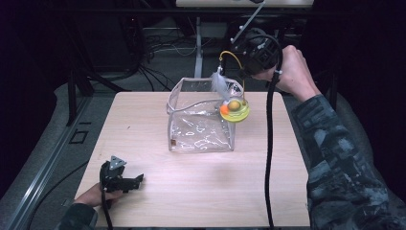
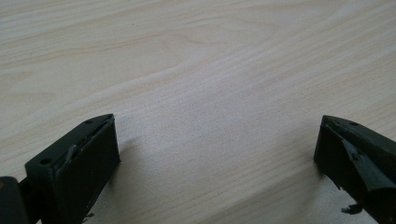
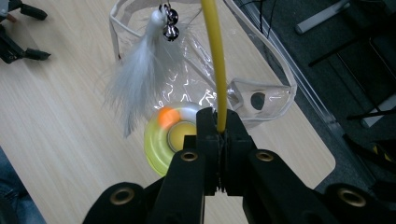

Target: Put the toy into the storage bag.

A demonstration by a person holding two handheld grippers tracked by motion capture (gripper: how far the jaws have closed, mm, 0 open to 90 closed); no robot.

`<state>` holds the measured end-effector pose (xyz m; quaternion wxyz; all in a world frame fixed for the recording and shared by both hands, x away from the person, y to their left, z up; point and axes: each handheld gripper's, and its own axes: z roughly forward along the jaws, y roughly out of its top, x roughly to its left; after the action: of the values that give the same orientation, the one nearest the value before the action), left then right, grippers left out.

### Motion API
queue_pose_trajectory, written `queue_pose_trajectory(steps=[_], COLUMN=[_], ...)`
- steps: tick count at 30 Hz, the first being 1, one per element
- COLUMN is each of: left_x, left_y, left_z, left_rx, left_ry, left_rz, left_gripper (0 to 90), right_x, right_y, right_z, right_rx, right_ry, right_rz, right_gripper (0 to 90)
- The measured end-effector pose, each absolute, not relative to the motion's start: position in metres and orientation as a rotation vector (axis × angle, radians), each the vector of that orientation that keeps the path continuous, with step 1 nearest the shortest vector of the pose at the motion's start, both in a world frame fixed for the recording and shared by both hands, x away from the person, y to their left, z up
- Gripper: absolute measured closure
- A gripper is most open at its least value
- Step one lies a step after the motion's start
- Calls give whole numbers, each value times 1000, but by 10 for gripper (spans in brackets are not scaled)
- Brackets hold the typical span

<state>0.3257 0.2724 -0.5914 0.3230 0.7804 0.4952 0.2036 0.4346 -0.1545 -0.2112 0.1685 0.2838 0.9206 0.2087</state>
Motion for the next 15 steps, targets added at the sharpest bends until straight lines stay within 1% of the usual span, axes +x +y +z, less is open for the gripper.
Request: queue_pose_trajectory(steps=[15], left_x=[326], left_y=[272], left_z=[-591], left_rx=[2048], left_ry=[1300], left_rz=[534], left_gripper=[1], right_x=[451], right_y=[-147], right_z=[-197], right_rx=[820], right_ry=[2569], right_rz=[595], right_gripper=[884])
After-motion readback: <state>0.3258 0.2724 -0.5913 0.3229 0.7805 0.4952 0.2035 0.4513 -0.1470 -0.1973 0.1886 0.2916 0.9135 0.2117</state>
